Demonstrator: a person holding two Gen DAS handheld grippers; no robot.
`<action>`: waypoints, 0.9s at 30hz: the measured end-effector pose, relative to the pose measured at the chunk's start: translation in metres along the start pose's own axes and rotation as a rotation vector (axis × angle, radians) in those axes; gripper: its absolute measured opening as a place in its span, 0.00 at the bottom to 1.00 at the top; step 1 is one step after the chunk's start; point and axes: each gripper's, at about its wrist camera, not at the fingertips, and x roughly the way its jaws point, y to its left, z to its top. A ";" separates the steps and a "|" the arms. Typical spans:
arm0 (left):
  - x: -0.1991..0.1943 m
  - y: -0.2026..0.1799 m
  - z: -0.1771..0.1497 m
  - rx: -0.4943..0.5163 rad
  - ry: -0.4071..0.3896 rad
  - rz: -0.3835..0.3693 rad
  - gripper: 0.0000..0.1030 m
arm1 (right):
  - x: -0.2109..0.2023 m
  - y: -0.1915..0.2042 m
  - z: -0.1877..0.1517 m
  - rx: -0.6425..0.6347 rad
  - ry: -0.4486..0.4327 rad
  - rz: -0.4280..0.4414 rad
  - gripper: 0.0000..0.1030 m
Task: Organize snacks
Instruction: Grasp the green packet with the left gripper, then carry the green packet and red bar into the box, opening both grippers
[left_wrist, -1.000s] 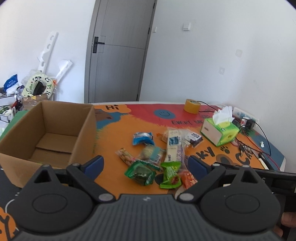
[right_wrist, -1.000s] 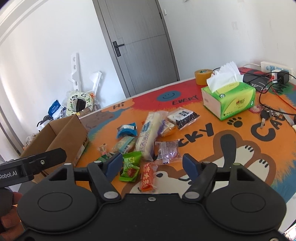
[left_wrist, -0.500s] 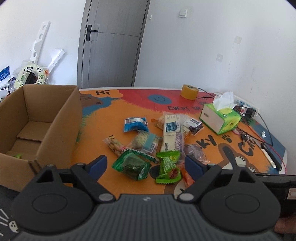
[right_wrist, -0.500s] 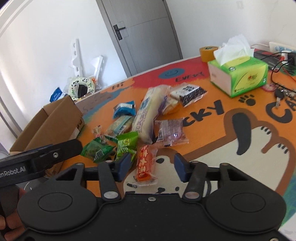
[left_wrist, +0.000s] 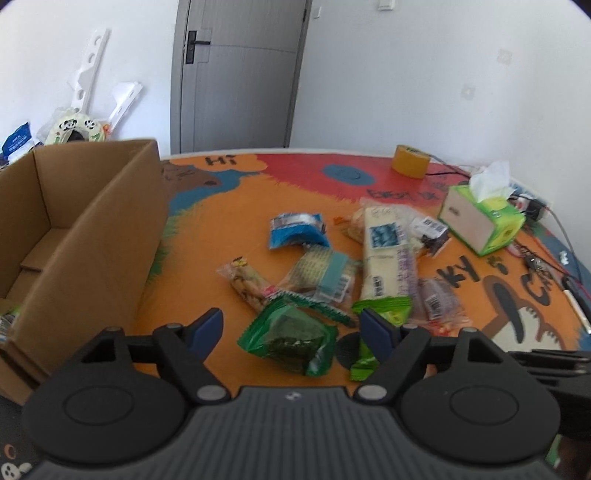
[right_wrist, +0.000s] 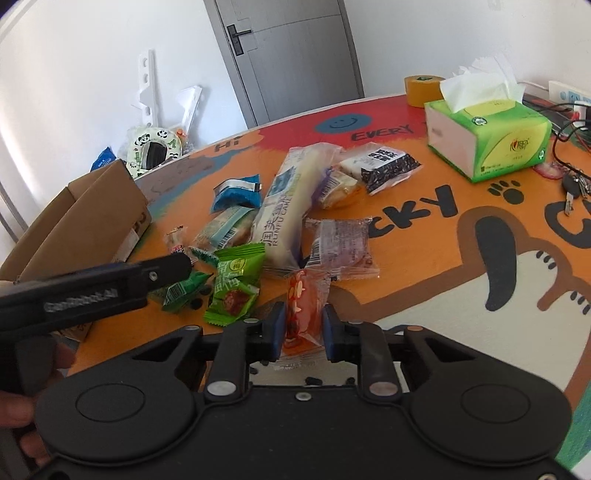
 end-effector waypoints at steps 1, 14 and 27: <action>0.004 0.000 -0.001 -0.002 0.012 0.005 0.76 | 0.000 0.000 0.000 -0.004 0.001 0.000 0.22; 0.005 -0.005 -0.009 0.011 0.026 -0.003 0.36 | -0.001 0.008 0.002 -0.034 -0.016 -0.027 0.20; -0.051 -0.010 0.003 0.006 -0.067 -0.023 0.36 | -0.040 0.025 0.008 -0.020 -0.117 0.015 0.20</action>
